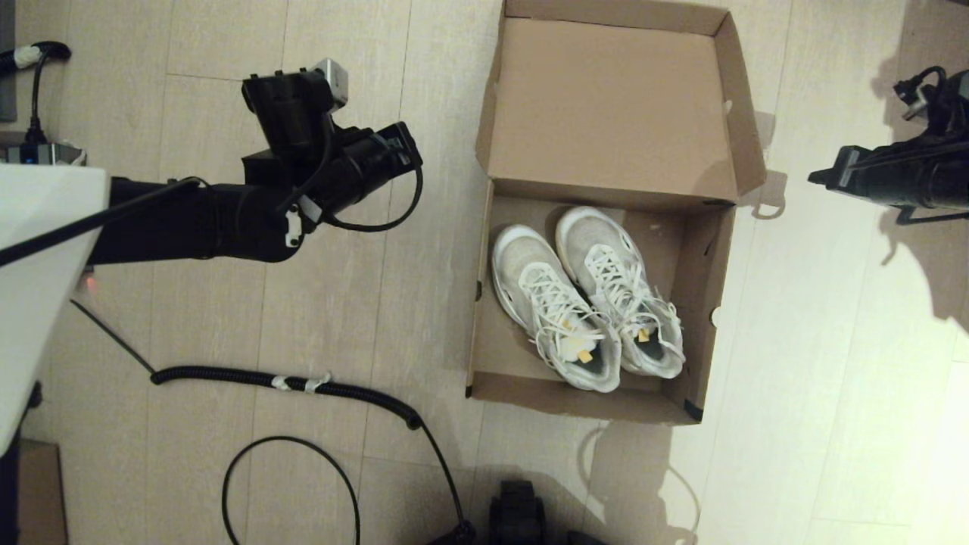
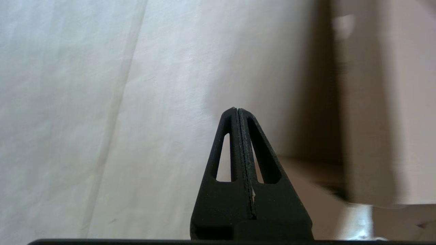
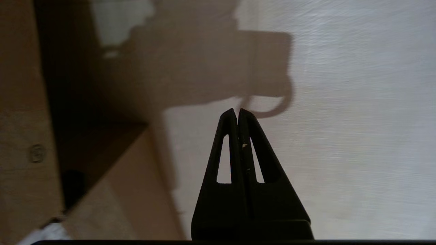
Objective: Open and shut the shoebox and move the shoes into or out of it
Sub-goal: Close the shoe box
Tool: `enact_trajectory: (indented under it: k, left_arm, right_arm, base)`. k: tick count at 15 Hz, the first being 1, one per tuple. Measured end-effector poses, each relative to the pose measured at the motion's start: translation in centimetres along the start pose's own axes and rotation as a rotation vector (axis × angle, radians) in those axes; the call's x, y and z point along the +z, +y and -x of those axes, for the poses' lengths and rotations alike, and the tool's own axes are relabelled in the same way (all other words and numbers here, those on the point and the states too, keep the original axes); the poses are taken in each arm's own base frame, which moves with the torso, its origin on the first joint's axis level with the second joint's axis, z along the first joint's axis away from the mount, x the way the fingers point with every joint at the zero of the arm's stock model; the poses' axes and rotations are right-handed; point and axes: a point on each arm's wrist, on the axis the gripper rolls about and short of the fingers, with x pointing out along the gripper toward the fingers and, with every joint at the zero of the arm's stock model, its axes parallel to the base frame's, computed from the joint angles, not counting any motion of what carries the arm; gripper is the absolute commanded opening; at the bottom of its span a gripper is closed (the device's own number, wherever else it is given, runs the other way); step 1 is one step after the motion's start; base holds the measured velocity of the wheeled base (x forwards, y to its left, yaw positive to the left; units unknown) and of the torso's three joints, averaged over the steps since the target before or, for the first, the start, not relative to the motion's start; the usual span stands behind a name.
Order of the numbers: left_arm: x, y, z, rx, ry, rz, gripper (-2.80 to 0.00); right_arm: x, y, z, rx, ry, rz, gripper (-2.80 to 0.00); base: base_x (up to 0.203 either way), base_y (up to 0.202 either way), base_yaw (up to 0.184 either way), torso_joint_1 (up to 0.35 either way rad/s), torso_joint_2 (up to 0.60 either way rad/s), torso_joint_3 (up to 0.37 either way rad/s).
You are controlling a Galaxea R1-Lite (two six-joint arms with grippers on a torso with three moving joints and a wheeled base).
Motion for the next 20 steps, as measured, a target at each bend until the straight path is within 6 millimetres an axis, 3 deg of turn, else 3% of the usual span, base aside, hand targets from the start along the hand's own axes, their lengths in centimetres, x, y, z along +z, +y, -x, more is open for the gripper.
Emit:
enact_trajectory:
  k: [2,5,13,20]
  left_arm:
    - [0.4,-0.4,-0.2,-0.019,-0.032,-0.01,-2.8]
    - [0.6,-0.7,-1.4,-0.051,-0.128,-0.009,-2.8]
    - [-2.3,-2.0,-3.2,-0.136,-0.17,-0.001,-2.8]
    - [-3.8,-1.8,-3.8,-0.191,-0.129,-0.007,-2.8]
  right_arm:
    - [-0.6,0.7,-2.2,0.088,0.058,-0.07,-2.8]
    - [-1.1,1.3,-4.7,0.199,-0.001,-0.116,-2.8]
    - [0.3,2.1,-5.9,0.542,-0.099,-0.282,-2.8]
    - [-1.1,1.9,-8.0,0.715,-0.053,-0.415,-2.8]
  base:
    - [0.0,0.0,0.0,0.0,0.0,0.0]
    - [0.0,0.0,0.0,0.0,0.0,0.0]
    - [0.0,0.0,0.0,0.0,0.0,0.0]
    - [0.0,0.0,0.0,0.0,0.0,0.0]
